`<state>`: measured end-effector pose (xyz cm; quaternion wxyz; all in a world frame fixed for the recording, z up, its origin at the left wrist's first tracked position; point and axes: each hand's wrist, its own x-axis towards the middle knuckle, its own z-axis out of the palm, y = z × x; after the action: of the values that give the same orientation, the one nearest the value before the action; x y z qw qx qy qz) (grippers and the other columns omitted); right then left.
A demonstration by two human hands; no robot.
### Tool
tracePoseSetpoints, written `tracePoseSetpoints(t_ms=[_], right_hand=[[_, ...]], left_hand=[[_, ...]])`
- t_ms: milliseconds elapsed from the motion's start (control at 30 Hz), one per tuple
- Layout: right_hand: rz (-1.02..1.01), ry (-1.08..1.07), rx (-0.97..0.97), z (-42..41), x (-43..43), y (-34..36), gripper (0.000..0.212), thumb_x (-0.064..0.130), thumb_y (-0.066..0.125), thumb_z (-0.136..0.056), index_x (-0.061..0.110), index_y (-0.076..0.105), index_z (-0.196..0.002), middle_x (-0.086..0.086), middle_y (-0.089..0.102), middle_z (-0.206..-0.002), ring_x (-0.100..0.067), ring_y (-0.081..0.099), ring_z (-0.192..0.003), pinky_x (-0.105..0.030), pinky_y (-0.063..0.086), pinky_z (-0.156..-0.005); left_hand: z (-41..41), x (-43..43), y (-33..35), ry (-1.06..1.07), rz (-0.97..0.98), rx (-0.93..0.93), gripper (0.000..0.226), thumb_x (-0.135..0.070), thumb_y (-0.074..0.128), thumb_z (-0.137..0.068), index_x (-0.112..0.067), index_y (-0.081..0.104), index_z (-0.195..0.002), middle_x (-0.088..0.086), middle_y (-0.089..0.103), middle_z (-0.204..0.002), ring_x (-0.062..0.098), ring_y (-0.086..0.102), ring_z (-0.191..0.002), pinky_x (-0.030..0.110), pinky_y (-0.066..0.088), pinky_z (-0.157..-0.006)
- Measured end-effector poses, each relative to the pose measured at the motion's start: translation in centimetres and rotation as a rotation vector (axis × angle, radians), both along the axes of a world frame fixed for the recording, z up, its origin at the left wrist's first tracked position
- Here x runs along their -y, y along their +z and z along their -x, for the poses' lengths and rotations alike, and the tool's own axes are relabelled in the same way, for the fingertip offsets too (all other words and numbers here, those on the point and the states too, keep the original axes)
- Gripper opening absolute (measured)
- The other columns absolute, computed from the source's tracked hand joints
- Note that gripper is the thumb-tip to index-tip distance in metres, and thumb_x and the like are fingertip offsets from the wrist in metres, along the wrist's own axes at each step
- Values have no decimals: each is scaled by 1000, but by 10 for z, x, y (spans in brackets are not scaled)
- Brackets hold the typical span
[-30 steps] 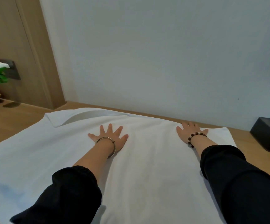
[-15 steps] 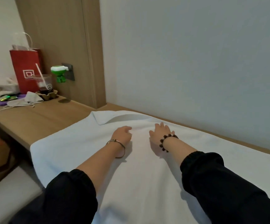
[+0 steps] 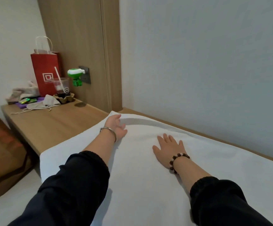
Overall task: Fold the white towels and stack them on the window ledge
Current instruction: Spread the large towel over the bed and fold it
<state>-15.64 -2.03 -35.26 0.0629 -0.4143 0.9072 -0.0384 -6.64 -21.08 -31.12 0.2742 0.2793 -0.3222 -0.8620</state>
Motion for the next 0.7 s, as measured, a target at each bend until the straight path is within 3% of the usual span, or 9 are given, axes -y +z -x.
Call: tracePoseSetpoints(t_ms=[67, 167, 233, 300, 333, 433, 567, 700], right_hand=[[7, -1, 0, 1, 1, -1, 60, 48, 14, -99, 24, 4, -153, 1, -6, -160, -17, -4, -147, -47, -2, -117], [7, -3, -1, 3, 3, -2, 60, 48, 14, -98, 24, 3, -153, 1, -7, -160, -17, -5, -147, -47, -3, -117], [3, 2, 3, 3, 3, -2, 61, 48, 13, -98, 24, 2, -153, 1, -8, -160, -17, -6, -147, -48, -4, -117], [6, 2, -3, 3, 2, -3, 61, 49, 13, -98, 25, 2, -153, 1, -8, -160, -17, -6, -147, -48, -4, -117], [6, 1, -5, 4, 2, -3, 61, 49, 13, -98, 25, 2, -153, 1, -8, -160, -17, -7, -147, -48, -4, -117], [1, 4, 3, 5, 4, -3, 61, 49, 14, -98, 25, 2, -153, 2, -8, -160, -17, -7, -147, -48, -3, -117], [6, 7, 1, 7, 8, -2, 61, 49, 14, -98, 25, 3, -152, 2, -7, -160, -17, -7, -147, -48, -3, -118], [3, 10, -2, 10, 9, -3, 60, 49, 14, -98, 26, 3, -152, 3, -7, -160, -16, -7, -147, -48, -4, -117]], left_hand=[[9, 13, -1, -27, 148, -47, 32, -18, 39, -99, -35, 50, -124, -8, 40, -136, 14, 38, -131, 38, 26, -107], [22, 25, -3, -123, 375, 52, 46, -24, 28, -103, -33, 24, -148, -10, 20, -154, 13, 14, -145, 43, 8, -116], [33, 26, -6, -184, 485, 167, 51, -20, 32, -103, -28, 16, -151, -3, 12, -159, 20, 10, -146, 43, 19, -113], [43, 26, -8, -224, 593, 302, 53, -18, 37, -102, -25, 16, -150, 3, 12, -158, 26, 14, -145, 34, 39, -97], [49, 29, -12, -182, 720, 417, 50, -24, 36, -102, -23, 20, -149, 6, 12, -157, 26, 13, -145, 32, 39, -97], [67, 34, -26, -276, 1308, 898, 52, -40, 22, -102, -14, 23, -148, 11, 5, -158, 27, 10, -145, 41, 18, -115], [87, 40, -29, -458, 1508, 1321, 61, -61, 14, -95, -38, 3, -150, -12, -5, -159, 19, -5, -147, 61, 1, -111], [94, 55, -30, -518, 1585, 1418, 61, -63, 12, -94, -40, 2, -150, -13, -8, -159, 17, -9, -146, 64, -3, -110]])
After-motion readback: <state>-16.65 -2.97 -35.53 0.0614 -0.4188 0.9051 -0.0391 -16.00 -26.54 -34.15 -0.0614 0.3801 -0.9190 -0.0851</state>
